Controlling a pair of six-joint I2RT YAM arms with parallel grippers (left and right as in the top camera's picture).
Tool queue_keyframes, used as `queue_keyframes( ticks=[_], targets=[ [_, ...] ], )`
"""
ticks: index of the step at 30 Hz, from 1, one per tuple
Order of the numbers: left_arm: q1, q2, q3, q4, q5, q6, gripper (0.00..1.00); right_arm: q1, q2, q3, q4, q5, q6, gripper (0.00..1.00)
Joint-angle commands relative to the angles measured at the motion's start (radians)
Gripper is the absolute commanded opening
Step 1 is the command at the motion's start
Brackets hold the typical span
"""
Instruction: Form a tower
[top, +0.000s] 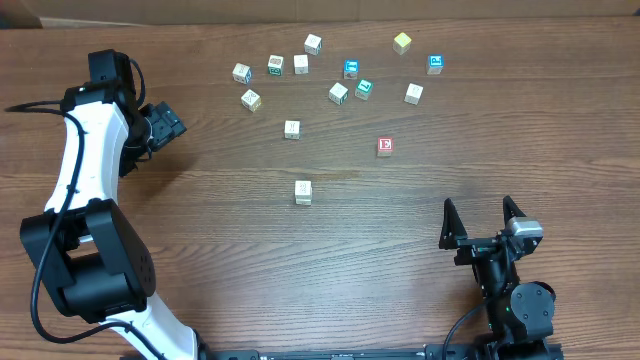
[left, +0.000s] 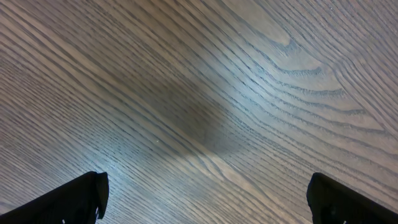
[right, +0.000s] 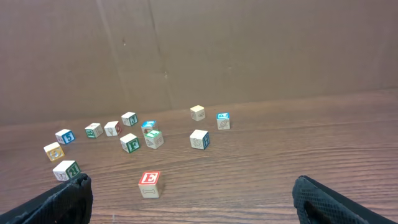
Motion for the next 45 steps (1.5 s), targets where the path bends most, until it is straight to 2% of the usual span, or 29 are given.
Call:
queue_keyframes(
  ticks=[1, 3, 6, 9, 16, 19, 25, 31, 37, 41, 45],
  targets=[
    [-0.003, 0.005, 0.008, -0.002, 0.011, 0.011, 1.0, -0.005, -0.007, -0.01, 0.033, 0.045, -0.021, 1.0],
    [-0.003, 0.005, 0.008, -0.002, 0.012, 0.011, 1.0, -0.006, -0.007, -0.01, 0.102, 0.083, -0.019, 1.0],
    [-0.003, 0.005, 0.008, -0.002, 0.012, 0.011, 1.0, -0.006, -0.007, 0.001, 0.14, -0.032, -0.008, 1.0],
    [-0.003, 0.005, 0.008, -0.002, 0.011, 0.011, 1.0, -0.006, -0.006, 0.071, 0.042, -0.005, 0.003, 1.0],
    [-0.003, 0.005, 0.008, -0.002, 0.012, 0.011, 1.0, -0.006, 0.142, 0.442, -0.22, 0.064, 0.003, 1.0],
    [-0.003, 0.005, 0.008, -0.002, 0.012, 0.011, 1.0, -0.006, 0.277, 0.615, -0.296, 0.064, 0.013, 1.0],
    [-0.003, 0.005, 0.008, -0.002, 0.012, 0.011, 1.0, -0.006, 0.661, 1.057, -0.429, 0.063, 0.014, 1.0],
    [-0.003, 0.005, 0.008, -0.002, 0.012, 0.011, 1.0, -0.006, 1.123, 1.625, -0.716, 0.062, 0.014, 1.0],
    [-0.003, 0.005, 0.008, -0.002, 0.012, 0.011, 1.0, -0.006, 1.518, 2.094, -1.027, 0.027, 0.014, 1.0],
    [-0.003, 0.005, 0.008, -0.002, 0.012, 0.011, 1.0, -0.006, 1.737, 2.235, -1.175, -0.037, 0.015, 1.0],
    [-0.003, 0.005, 0.008, -0.002, 0.012, 0.011, 0.99, -0.006, 1.87, 2.226, -1.221, -0.075, 0.025, 1.0]
  ],
)
